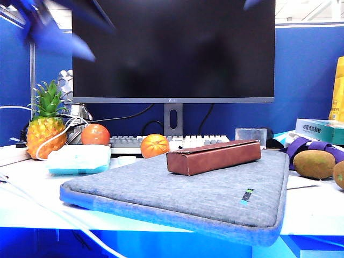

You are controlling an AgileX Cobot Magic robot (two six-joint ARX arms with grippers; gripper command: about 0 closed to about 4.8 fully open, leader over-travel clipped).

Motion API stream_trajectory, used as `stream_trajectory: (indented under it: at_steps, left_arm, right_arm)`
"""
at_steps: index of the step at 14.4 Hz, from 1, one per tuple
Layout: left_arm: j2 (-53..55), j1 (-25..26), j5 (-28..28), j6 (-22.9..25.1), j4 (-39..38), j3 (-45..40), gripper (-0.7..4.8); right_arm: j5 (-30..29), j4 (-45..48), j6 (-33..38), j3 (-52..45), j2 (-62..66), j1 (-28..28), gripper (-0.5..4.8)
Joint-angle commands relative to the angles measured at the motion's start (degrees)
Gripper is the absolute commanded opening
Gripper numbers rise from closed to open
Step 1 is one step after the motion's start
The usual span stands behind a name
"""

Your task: Close the glasses case.

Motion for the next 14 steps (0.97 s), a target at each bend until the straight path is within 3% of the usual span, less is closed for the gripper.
stream_trajectory:
  at_steps: [1, 3, 4, 5, 6, 8, 11, 14]
  left_arm:
    - [-10.2, 0.1, -10.5, 4.9, 0.5, 0.0, 3.98]
    - [-17.1, 0.1, -16.2, 7.2, -0.2, -0.5, 3.98]
    - [-20.6, 0.1, -20.3, 8.4, -0.8, -1.1, 3.98]
    - [-29.8, 0.1, -25.4, 10.9, -3.0, -4.0, 3.98]
    - [-34.6, 0.1, -27.8, 11.4, -3.6, -5.7, 3.98]
    - [-47.2, 0.1, -29.4, 11.9, -5.0, -9.7, 3.98]
    - [-61.0, 0.1, -31.8, 11.4, -13.2, -10.7, 3.98]
    - [-60.7, 0.1, -33.0, 8.2, -21.0, -11.1, 3.98]
  right_arm:
    - [2.7, 6.3, -0.3, -5.1, -10.8, 0.1, 4.79]
    - [4.2, 9.7, -0.2, -12.4, -18.2, 2.2, 4.79]
    - [6.8, 11.5, -1.3, -16.7, -21.7, 4.4, 4.79]
    - [14.2, 18.6, -4.4, -27.0, -30.8, 9.3, 4.79]
    - [15.6, 23.4, -4.7, -32.5, -35.8, 11.6, 4.79]
    - [15.7, 30.7, -5.4, -42.8, -44.8, 14.7, 4.79]
    - [14.6, 31.7, -1.7, -54.4, -55.1, 16.1, 4.79]
    - [15.5, 32.2, 4.3, -64.1, -62.2, 16.4, 4.79]
